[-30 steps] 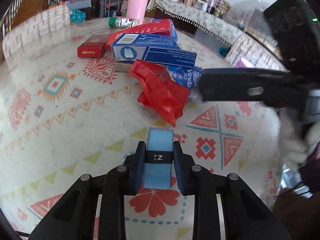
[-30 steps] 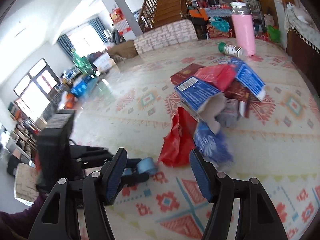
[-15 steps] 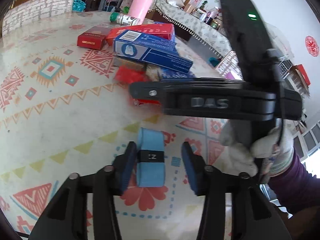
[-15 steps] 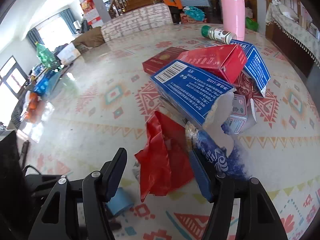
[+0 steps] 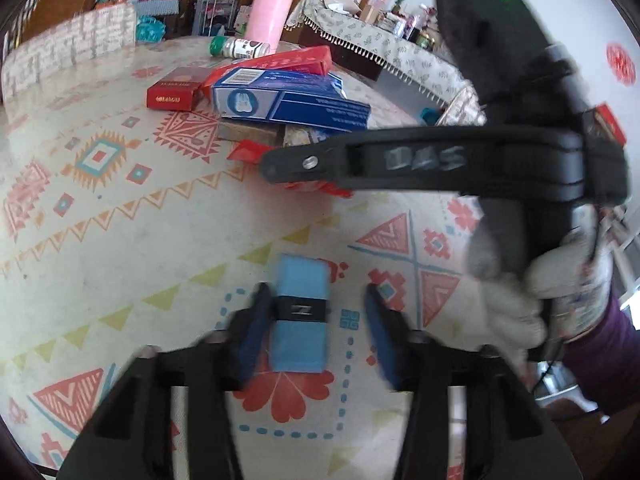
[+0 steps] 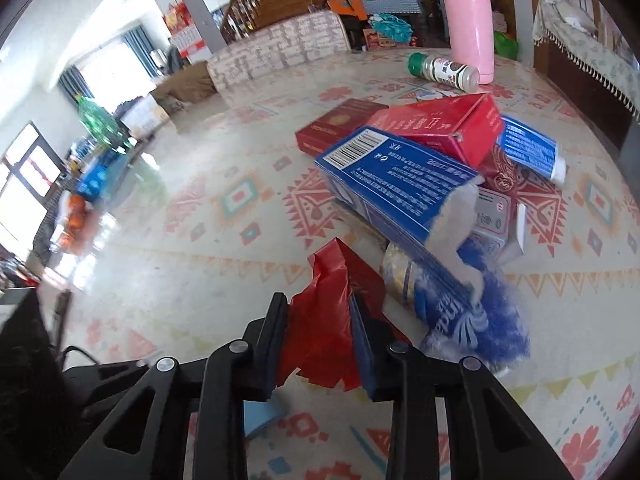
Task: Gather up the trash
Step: 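Grasp the blue sponge with left tool while right tool grasps the red plastic bag, then carry both items to the lilac basket and release them inside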
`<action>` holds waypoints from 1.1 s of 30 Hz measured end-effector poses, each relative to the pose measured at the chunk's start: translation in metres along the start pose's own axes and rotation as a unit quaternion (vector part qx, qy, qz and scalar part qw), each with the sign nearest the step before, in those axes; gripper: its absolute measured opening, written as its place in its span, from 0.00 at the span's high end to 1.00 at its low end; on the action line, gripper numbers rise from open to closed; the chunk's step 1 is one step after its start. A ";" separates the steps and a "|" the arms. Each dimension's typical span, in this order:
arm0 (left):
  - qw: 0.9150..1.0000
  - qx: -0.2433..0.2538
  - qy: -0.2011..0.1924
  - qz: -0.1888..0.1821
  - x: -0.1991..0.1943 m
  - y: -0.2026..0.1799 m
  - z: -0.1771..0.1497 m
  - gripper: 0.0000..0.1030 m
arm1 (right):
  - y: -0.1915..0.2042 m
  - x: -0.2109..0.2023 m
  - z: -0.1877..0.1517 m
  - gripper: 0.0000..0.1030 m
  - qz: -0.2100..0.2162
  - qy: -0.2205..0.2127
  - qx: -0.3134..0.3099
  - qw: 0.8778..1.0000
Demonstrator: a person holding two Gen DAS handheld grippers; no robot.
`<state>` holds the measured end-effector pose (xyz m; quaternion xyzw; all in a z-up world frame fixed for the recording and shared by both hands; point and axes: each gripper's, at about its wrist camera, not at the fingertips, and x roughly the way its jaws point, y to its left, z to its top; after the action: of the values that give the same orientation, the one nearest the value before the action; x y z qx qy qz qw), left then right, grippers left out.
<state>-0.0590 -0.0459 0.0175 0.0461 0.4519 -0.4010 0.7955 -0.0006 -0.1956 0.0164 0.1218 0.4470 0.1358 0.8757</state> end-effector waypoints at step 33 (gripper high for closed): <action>0.993 -0.020 -0.091 0.077 -0.022 -0.106 0.074 0.75 | -0.164 -0.203 -0.070 0.68 0.003 -0.167 0.081 0.983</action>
<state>-0.0863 -0.1367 0.1083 0.0287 0.3809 -0.3317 0.8626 -0.1510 -0.4124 0.0738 0.2143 0.3040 0.0798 0.9248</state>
